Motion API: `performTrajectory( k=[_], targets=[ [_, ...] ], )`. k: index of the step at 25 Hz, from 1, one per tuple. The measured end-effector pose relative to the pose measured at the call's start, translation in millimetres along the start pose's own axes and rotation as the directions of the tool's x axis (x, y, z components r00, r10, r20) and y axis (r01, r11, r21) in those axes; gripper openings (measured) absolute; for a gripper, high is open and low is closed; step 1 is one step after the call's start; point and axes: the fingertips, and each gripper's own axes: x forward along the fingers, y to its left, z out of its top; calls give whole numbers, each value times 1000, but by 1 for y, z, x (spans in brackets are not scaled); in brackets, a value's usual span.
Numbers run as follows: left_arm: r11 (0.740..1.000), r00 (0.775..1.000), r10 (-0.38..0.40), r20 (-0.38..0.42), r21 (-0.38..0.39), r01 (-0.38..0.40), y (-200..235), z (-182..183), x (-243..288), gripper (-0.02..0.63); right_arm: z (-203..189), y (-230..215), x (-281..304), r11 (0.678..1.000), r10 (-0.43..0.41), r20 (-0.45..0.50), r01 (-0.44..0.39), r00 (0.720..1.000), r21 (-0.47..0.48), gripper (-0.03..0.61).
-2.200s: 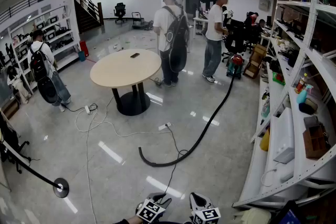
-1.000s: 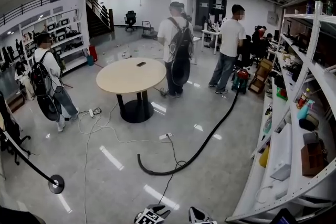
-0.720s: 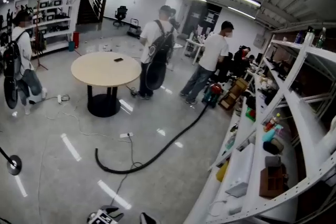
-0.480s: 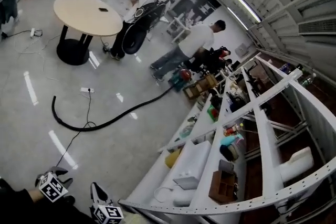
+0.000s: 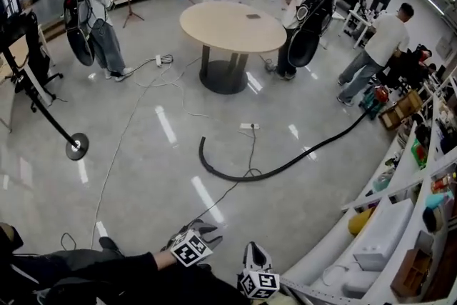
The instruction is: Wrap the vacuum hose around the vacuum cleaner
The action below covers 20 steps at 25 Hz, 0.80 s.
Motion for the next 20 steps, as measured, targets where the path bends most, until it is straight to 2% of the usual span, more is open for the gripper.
performTrajectory(
  k=[6, 11, 15, 20],
  targets=[
    [999, 997, -7, 78, -50, 10, 56, 53, 17, 143, 37, -13, 55, 998, 18, -22, -19, 1000, -61, 14],
    [999, 986, -10, 164, -50, 19, 114, 107, 25, 81, 74, -27, 112, 994, 5, -42, -10, 999, -106, 14],
    [997, 985, -51, 163, -43, 59, 152, 122, 33, 23, 90, -32, 159, 996, -4, -57, -1, 998, -93, 14],
    [993, 979, -41, 200, -105, 63, 191, 139, 45, 23, 95, -37, 206, 993, 59, -99, -69, 993, -100, 14]
  ],
)
